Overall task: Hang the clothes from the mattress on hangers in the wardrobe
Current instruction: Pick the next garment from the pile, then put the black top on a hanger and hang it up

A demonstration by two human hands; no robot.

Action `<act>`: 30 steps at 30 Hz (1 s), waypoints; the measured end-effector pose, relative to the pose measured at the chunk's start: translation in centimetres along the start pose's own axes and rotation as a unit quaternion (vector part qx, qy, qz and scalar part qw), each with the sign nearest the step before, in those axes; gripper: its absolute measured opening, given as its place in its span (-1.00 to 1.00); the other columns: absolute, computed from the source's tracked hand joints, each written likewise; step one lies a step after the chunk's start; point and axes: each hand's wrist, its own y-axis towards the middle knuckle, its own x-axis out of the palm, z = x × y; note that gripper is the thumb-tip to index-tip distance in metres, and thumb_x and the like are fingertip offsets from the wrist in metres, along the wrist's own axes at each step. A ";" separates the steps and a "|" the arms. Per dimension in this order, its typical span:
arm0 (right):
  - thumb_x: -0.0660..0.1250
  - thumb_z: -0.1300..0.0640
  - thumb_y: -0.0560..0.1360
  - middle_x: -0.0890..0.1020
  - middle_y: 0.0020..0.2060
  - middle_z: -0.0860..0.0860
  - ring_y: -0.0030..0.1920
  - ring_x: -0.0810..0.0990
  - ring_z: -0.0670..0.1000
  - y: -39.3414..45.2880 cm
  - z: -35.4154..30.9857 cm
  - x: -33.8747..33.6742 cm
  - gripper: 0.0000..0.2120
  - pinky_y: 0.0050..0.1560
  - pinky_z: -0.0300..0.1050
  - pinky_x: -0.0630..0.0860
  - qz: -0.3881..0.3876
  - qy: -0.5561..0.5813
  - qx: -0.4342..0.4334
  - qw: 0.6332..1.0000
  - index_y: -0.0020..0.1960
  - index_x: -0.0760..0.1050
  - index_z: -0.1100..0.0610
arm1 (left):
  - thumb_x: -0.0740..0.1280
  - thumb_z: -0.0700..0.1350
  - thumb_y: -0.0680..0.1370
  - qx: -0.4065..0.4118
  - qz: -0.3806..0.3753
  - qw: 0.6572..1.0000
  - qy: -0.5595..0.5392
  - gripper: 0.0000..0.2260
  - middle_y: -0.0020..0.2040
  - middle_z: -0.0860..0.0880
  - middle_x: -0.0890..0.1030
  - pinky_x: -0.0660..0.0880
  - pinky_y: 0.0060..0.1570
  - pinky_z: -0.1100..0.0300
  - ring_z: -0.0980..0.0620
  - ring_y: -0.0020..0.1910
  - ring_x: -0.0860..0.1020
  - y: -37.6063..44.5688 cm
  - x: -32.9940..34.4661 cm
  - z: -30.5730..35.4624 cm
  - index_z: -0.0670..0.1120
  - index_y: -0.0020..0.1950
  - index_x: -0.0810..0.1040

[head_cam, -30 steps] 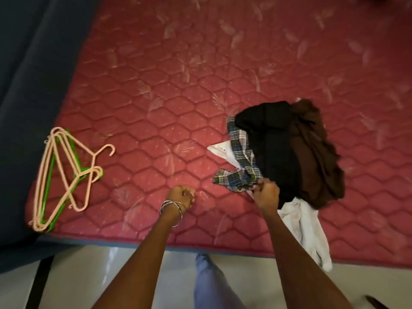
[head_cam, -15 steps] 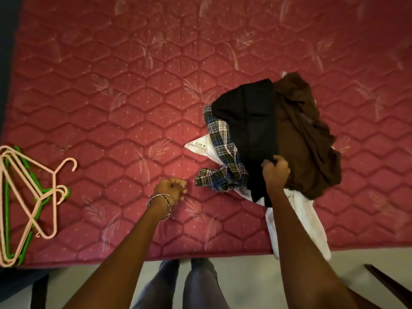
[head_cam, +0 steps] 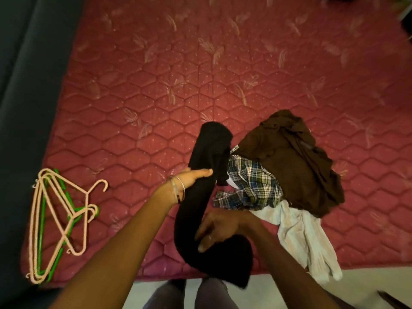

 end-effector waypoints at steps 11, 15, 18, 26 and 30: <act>0.30 0.13 0.56 0.65 0.05 0.12 -0.08 0.67 0.03 4.0 -6.0 -0.4 -0.84 0.07 0.13 0.59 0.338 0.490 -0.046 0.803 0.11 0.53 0.14 | 0.40 -0.36 0.46 0.064 -0.223 0.924 0.304 -0.80 -0.40 0.21 0.56 0.40 -0.24 0.41 0.30 -0.37 0.49 -9.5 -6.9 -0.6 -0.09 -0.27 0.54; 0.48 0.19 0.27 0.67 -0.03 0.11 -0.03 0.65 0.09 4.8 -11.3 -1.5 -0.50 0.05 0.01 0.60 0.360 0.553 -0.201 0.724 0.19 0.50 0.21 | 0.38 -0.26 0.50 0.094 -0.158 0.966 0.184 -0.88 -0.15 0.16 0.64 0.44 -0.09 0.42 0.30 -0.17 0.57 -9.5 -10.5 -1.9 -0.14 0.01 0.56; 0.51 0.39 0.16 0.70 -0.12 0.01 -0.08 0.65 0.02 4.4 -12.7 -1.3 -0.57 0.02 0.00 0.60 0.378 0.445 -0.238 0.776 -0.01 0.63 0.10 | 0.42 -0.25 0.45 0.156 -0.047 0.983 0.079 -0.55 -0.15 0.20 0.66 0.48 -0.17 0.32 0.21 -0.08 0.58 -9.4 -13.1 -1.0 -0.12 0.31 0.40; 0.49 0.39 0.35 0.64 -0.12 -0.05 -0.11 0.57 -0.22 2.9 -16.9 -0.5 -0.69 -0.04 -0.26 0.52 0.351 0.111 -0.202 0.907 0.04 0.55 0.18 | 0.43 -0.40 0.39 0.335 0.032 0.941 0.042 -0.63 -0.10 0.06 0.63 0.53 -0.06 0.28 0.24 -0.17 0.60 -10.9 -13.9 3.9 -0.10 0.11 0.49; 0.40 0.40 0.43 0.64 -0.11 0.01 -0.09 0.58 -0.09 2.3 -17.0 -0.6 -0.79 0.03 -0.05 0.53 0.483 0.173 -0.202 0.834 -0.01 0.56 0.16 | 0.37 -0.37 0.46 0.372 0.193 0.906 -0.061 -0.80 -0.24 0.03 0.55 0.45 -0.12 0.21 0.18 -0.31 0.50 -11.6 -15.3 5.0 -0.06 -0.16 0.52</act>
